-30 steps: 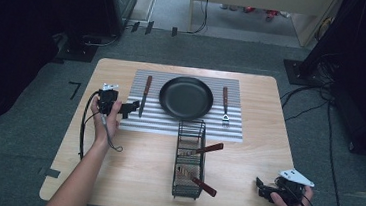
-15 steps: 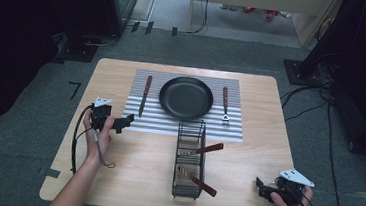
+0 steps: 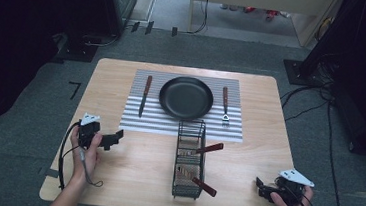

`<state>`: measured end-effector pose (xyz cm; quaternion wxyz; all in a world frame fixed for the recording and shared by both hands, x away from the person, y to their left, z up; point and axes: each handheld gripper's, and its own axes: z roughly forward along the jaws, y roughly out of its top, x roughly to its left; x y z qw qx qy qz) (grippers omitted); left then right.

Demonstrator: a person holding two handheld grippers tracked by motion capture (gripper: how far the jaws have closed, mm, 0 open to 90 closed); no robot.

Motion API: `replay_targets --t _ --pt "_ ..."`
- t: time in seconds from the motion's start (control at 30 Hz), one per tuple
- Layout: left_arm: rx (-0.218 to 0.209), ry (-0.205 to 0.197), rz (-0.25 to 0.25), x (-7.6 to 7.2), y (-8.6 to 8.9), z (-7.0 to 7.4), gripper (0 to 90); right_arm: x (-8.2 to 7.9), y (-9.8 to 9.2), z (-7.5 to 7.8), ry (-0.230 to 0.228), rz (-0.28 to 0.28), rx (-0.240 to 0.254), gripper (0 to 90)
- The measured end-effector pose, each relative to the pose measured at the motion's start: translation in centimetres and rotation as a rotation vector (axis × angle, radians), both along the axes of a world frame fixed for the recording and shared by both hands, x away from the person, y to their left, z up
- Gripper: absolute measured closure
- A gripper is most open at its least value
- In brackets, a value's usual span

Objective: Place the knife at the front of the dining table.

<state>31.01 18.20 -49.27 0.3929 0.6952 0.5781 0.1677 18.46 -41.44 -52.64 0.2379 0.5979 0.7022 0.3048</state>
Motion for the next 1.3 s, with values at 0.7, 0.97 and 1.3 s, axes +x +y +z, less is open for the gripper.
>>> replay_targets --t 0.7,0.97,1.3 --pt "0.009 0.036 0.095 -6.4 6.2 -2.1 0.0 0.0 0.0 0.0 0.001 -0.001 0.0 1.4" --pt "0.163 0.018 0.069 -6.6 4.3 -2.5 0.0 0.0 0.0 0.0 0.001 -0.004 0.0 1.4" --pt "0.237 0.011 0.01 -6.9 3.3 -2.7 0.0 0.0 0.0 0.0 0.001 -0.005 -0.001 1.4"
